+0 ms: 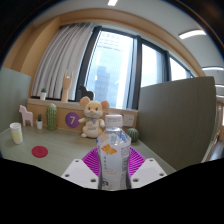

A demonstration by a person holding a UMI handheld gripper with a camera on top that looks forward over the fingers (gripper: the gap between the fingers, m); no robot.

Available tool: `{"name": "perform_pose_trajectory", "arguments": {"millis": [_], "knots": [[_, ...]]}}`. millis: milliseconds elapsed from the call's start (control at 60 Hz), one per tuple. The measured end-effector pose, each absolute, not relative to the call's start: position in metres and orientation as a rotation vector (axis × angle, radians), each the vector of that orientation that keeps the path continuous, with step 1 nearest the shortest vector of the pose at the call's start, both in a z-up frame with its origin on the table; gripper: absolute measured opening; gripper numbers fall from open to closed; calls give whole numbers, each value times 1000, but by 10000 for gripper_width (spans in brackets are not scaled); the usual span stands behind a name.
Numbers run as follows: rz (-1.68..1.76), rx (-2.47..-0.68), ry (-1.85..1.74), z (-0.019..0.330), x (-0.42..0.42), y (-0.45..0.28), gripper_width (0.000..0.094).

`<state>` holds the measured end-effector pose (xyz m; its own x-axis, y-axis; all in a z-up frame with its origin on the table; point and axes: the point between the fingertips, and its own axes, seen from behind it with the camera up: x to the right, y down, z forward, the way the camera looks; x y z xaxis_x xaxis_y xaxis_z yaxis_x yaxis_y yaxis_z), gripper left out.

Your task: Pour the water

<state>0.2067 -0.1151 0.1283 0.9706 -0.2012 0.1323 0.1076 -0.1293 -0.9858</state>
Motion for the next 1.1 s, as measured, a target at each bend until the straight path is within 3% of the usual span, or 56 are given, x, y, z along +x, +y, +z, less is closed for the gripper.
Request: {"name": "perform_pose_trajectory", "arguments": {"millis": [250,450,767,1100], "knots": [[-481,-1646,-310,155,98,-62,309],[-718,-1502,-711,176,-16,-21,306],[-1116,-1115,-1274,178,-142,15,313],[-1481,-559,-1674,167,-209,23,314]]}}
